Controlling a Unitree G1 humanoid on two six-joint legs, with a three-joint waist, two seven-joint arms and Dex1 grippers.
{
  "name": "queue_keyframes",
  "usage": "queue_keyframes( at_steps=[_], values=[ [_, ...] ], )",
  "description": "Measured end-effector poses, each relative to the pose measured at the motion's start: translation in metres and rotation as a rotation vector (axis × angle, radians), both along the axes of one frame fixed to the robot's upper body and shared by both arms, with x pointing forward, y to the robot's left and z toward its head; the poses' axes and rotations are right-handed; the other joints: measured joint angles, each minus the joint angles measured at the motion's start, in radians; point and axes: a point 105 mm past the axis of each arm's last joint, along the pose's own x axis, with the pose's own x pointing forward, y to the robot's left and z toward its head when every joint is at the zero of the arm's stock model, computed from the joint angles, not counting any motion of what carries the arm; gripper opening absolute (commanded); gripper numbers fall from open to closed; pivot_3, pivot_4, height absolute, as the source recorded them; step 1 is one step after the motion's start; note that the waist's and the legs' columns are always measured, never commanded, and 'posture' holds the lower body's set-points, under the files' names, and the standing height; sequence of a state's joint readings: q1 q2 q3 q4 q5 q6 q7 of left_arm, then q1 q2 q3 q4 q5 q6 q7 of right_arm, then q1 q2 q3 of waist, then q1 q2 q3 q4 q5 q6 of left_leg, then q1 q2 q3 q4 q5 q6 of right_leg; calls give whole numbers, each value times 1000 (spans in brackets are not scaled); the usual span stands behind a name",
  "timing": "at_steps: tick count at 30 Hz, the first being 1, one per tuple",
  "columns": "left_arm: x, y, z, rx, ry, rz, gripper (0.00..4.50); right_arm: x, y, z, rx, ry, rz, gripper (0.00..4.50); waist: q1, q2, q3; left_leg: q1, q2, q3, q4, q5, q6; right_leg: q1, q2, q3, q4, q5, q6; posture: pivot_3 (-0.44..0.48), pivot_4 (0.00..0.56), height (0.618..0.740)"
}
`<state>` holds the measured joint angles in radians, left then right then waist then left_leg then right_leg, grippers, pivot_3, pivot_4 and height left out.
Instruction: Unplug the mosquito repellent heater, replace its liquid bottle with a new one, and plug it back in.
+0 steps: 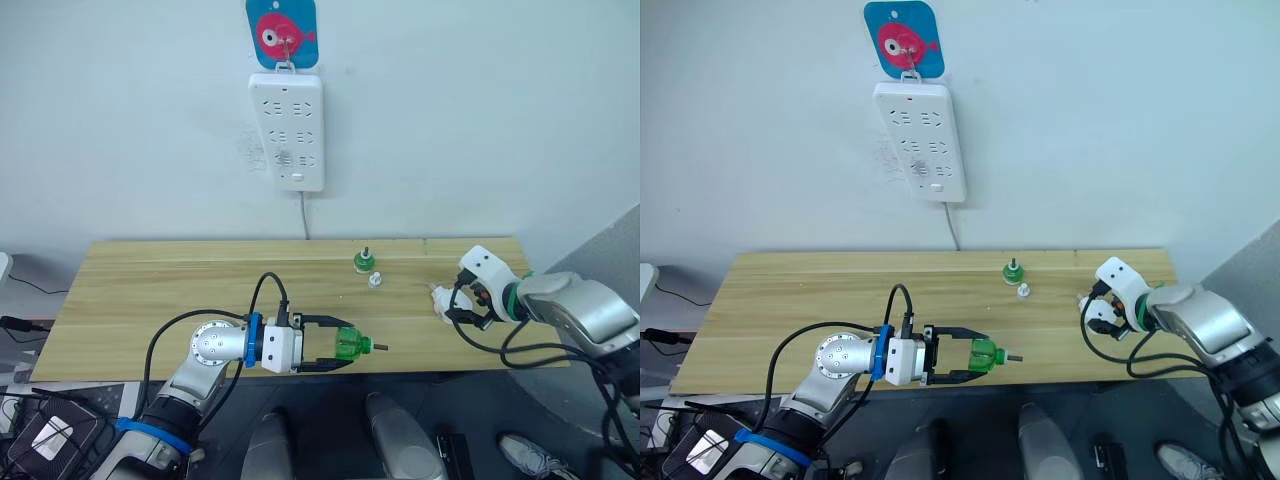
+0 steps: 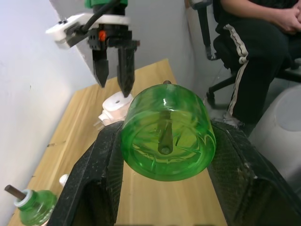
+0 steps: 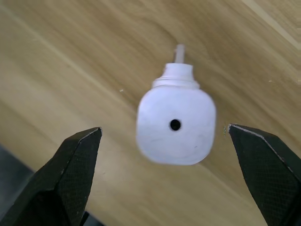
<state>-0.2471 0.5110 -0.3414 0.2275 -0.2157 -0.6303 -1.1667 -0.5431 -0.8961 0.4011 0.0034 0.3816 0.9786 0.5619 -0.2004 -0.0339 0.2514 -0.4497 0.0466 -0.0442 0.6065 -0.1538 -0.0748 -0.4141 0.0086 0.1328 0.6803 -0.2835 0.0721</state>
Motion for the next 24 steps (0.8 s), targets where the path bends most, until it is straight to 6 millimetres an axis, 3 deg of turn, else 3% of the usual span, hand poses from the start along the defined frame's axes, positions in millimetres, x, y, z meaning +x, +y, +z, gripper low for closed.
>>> queue_keyframes(
  at_steps=[8, 24],
  values=[
    [-2, -5, 0, 2, 34, 0, 2311, 14, -1, -14, 22, 87, -64, 4500, 0, 0, 0, 0, 0, -2, 0, 0, 0, 1, 0, -2, 0, 0, 0, -252, 244, 740],
    [-6, -5, -3, 10, 63, 16, 2311, 18, 1, -34, 8, 150, -67, 4500, 0, 1, 0, 0, 0, -4, 1, 0, 0, 2, 0, -4, 1, 0, 0, -248, 244, 740]
  ],
)
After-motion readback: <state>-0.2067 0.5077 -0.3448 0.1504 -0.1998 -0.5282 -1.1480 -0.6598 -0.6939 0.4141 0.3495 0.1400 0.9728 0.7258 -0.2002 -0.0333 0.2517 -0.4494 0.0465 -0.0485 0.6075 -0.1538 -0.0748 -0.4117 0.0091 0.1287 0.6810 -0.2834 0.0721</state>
